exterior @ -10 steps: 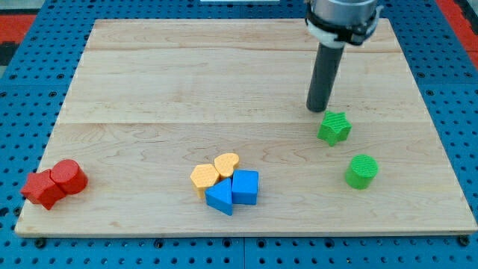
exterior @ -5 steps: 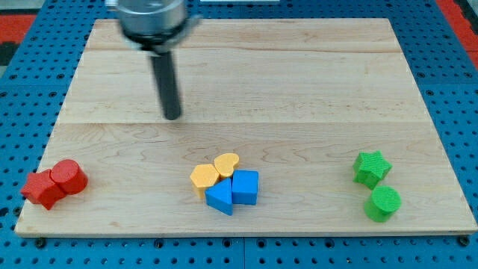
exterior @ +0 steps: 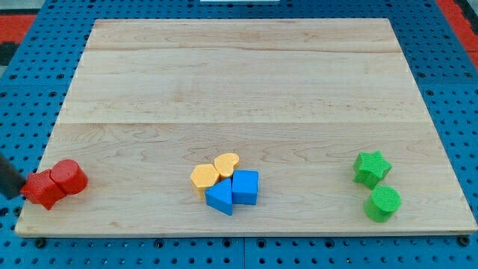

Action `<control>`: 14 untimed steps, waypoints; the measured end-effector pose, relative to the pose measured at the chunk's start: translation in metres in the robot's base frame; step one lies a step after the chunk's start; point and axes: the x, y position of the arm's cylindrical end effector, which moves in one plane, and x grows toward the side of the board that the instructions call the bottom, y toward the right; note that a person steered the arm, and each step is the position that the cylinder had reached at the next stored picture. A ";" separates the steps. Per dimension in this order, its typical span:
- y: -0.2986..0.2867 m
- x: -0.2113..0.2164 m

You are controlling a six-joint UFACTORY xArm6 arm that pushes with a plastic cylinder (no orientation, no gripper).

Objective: Move the red circle to the top right of the board

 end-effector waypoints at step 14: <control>0.206 -0.205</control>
